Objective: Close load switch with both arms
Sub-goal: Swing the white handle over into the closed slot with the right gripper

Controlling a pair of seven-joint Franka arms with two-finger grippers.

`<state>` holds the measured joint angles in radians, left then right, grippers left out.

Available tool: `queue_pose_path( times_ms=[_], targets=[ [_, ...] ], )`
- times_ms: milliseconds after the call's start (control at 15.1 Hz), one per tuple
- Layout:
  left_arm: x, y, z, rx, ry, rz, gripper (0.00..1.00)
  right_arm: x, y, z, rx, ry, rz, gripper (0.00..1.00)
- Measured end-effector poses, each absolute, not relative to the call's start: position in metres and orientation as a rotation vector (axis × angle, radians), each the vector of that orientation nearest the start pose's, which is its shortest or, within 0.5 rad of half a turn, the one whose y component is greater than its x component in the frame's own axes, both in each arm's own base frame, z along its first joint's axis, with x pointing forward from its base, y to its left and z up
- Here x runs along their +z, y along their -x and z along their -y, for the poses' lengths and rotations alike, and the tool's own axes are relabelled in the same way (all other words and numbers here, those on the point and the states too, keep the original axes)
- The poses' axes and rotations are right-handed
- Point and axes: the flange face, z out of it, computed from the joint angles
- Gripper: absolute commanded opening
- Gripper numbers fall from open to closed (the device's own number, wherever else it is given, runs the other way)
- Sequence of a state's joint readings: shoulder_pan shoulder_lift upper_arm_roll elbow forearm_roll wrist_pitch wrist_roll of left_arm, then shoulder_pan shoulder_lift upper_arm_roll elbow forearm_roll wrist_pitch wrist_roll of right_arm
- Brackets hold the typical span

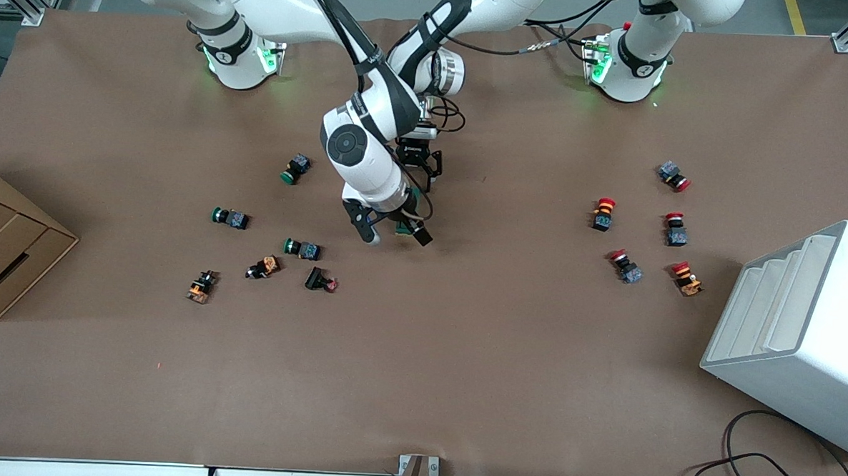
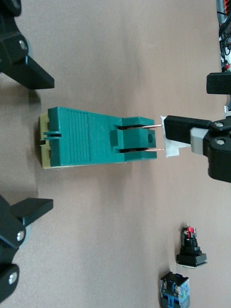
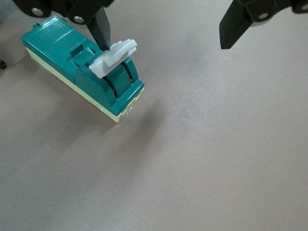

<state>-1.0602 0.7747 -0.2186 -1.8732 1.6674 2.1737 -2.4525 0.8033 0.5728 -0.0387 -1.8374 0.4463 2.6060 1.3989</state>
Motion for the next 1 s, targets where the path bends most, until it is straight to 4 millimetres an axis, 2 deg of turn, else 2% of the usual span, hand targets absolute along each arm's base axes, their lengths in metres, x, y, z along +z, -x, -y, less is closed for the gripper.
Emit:
queue_pose_path(
  times_ms=[531,996],
  targets=[
    [0.09,-0.21,0.567,-1.454,2.8,-0.173,1.0,0.234,-0.505,-0.439,0.139,2.566,-1.326,1.0],
    [0.09,-0.211,0.567,-1.455,2.8,-0.17,1.0,0.222,-0.514,-0.446,0.137,2.573,-1.321,1.0]
  ],
)
